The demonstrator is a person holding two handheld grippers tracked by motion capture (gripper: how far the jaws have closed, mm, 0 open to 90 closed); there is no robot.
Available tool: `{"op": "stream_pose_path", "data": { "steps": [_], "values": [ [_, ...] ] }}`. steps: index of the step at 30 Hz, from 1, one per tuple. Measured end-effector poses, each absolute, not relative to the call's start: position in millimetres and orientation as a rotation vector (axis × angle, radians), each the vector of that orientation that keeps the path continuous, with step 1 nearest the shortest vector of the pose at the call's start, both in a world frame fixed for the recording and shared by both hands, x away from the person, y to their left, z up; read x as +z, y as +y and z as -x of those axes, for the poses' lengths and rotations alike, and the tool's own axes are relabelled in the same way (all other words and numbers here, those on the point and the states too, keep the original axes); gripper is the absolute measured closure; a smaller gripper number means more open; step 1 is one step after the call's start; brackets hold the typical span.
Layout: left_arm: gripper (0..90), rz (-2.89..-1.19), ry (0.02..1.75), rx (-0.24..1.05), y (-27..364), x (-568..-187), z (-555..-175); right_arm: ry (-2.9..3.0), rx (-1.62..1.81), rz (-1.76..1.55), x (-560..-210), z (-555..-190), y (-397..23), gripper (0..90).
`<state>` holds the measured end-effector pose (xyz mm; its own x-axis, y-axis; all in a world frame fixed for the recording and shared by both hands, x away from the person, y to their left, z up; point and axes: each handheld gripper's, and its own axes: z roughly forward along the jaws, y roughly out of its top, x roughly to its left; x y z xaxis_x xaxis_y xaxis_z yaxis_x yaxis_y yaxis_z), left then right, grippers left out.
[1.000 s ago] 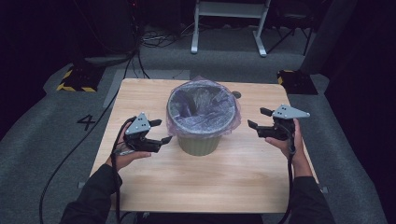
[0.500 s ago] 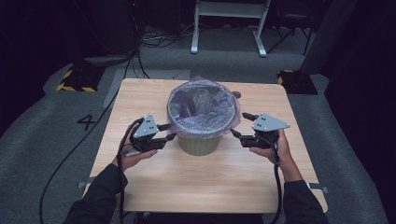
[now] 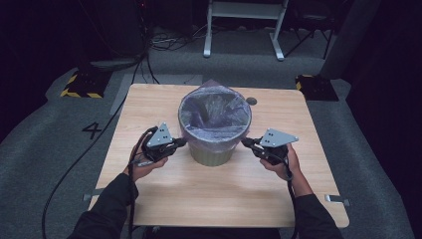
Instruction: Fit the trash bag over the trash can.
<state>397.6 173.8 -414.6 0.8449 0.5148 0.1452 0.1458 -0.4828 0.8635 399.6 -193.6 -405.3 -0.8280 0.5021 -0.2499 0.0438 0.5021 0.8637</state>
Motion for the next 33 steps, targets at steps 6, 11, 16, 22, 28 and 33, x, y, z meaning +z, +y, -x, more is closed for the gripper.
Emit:
{"op": "stream_pose_path", "data": {
  "steps": [6,11,16,22,28,33],
  "values": [
    [89.7,-2.124,0.471,0.463,168.0,-428.7,-399.0,2.312,1.287,-0.470,-416.6,-398.4,-194.1,88.4],
    [89.6,-2.163,0.502,0.443,165.5,-442.5,-402.1,2.330,1.260,-0.502,-428.9,-399.7,-195.2,88.1],
    [77.8,-2.185,0.579,0.444,169.6,-450.4,-409.5,2.384,1.174,-0.595,-442.8,-408.4,-195.0,81.6],
    [36.5,-2.172,0.705,0.499,193.9,-445.6,-413.4,2.356,1.136,-0.722,-451.5,-417.5,-205.8,65.3],
    [22.3,-2.057,0.703,0.467,229.8,-429.7,-401.9,2.318,1.260,-0.785,-445.6,-414.8,-234.4,40.3],
    [19.8,-1.944,0.721,0.449,257.5,-416.1,-397.3,2.305,1.266,-0.837,-441.9,-411.4,-256.1,25.6]
  ]
}}
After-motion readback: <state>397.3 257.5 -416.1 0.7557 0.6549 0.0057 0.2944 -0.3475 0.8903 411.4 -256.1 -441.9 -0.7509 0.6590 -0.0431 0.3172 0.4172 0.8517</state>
